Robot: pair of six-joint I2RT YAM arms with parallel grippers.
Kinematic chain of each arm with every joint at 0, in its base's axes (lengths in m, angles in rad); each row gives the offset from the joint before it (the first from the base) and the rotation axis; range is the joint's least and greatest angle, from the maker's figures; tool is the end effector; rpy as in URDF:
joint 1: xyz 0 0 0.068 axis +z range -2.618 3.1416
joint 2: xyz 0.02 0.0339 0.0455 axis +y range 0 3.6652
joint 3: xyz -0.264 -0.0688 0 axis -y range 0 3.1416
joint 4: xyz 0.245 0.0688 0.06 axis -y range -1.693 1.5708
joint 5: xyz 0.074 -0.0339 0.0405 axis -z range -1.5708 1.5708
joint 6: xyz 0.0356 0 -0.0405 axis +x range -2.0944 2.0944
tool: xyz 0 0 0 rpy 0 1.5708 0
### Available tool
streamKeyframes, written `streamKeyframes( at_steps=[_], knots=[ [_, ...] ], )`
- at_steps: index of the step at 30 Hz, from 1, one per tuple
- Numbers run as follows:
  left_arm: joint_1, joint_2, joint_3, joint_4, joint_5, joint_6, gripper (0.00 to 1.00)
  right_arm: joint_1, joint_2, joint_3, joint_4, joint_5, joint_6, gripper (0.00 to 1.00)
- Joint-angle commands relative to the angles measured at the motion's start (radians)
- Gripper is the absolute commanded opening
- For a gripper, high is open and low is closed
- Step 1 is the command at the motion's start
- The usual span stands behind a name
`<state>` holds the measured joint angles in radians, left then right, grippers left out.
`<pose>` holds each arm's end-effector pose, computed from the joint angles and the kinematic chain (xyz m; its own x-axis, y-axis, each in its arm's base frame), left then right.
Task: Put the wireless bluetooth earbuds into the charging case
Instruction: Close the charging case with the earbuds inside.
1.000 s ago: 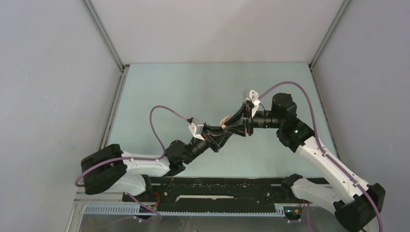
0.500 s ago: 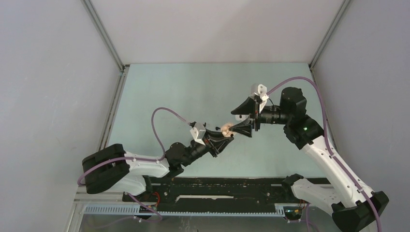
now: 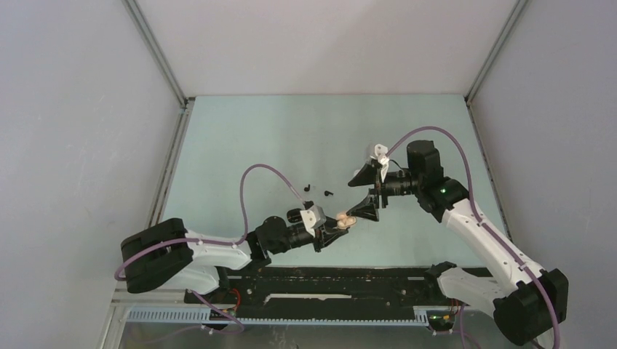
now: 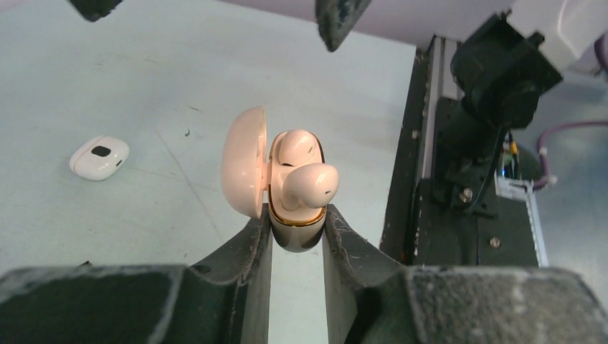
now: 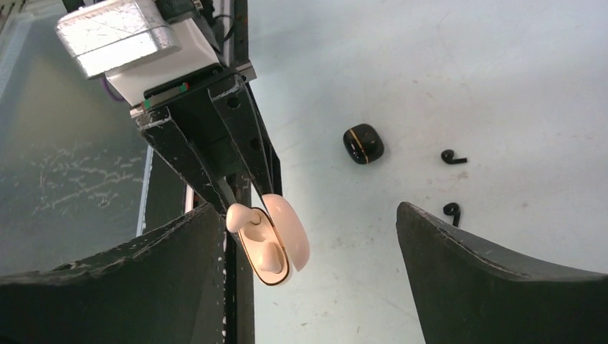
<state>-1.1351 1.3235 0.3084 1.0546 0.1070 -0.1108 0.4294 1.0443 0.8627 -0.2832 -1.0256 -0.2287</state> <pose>0.0999 -0.2236 0.1973 -0.0881 -0.0713 -0.9936 0.9425 0.3169 -0.1063 0.1890 0.1200 0.3151 -0.1904 -0.2165 -0.9575 -0.9795 0.1070 0.1706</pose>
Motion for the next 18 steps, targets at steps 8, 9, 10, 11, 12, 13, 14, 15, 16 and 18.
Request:
streamKeyframes(
  at_steps=[8,9,10,11,12,13,14,15,16,18],
  knots=[
    [0.043,0.084,0.002,0.059,0.176,0.049,0.00,0.047,0.091,-0.001,-0.170,-0.009,-0.353,0.96],
    [0.049,0.093,0.001,0.072,0.184,0.042,0.00,0.062,0.099,-0.001,-0.181,0.007,-0.373,0.96],
    [0.054,0.098,0.000,0.086,0.190,0.037,0.00,0.075,0.106,-0.001,-0.189,0.019,-0.385,0.95],
    [0.058,0.104,0.000,0.096,0.195,0.033,0.00,0.085,0.115,-0.001,-0.193,0.032,-0.393,0.94],
    [0.062,0.108,0.000,0.106,0.200,0.028,0.00,0.091,0.122,-0.001,-0.194,0.039,-0.394,0.93],
    [0.065,0.109,0.000,0.110,0.202,0.025,0.00,0.097,0.129,-0.001,-0.194,0.044,-0.394,0.93],
    [0.067,0.112,0.000,0.114,0.204,0.022,0.00,0.100,0.137,-0.001,-0.194,0.044,-0.394,0.93],
    [0.068,0.113,-0.002,0.119,0.206,0.021,0.00,0.106,0.143,-0.001,-0.195,0.046,-0.394,0.93],
    [0.069,0.112,-0.004,0.123,0.209,0.020,0.00,0.112,0.149,-0.001,-0.195,0.052,-0.394,0.93],
    [0.069,0.112,-0.006,0.125,0.215,0.020,0.00,0.116,0.157,-0.001,-0.180,0.073,-0.379,0.92]
  ],
)
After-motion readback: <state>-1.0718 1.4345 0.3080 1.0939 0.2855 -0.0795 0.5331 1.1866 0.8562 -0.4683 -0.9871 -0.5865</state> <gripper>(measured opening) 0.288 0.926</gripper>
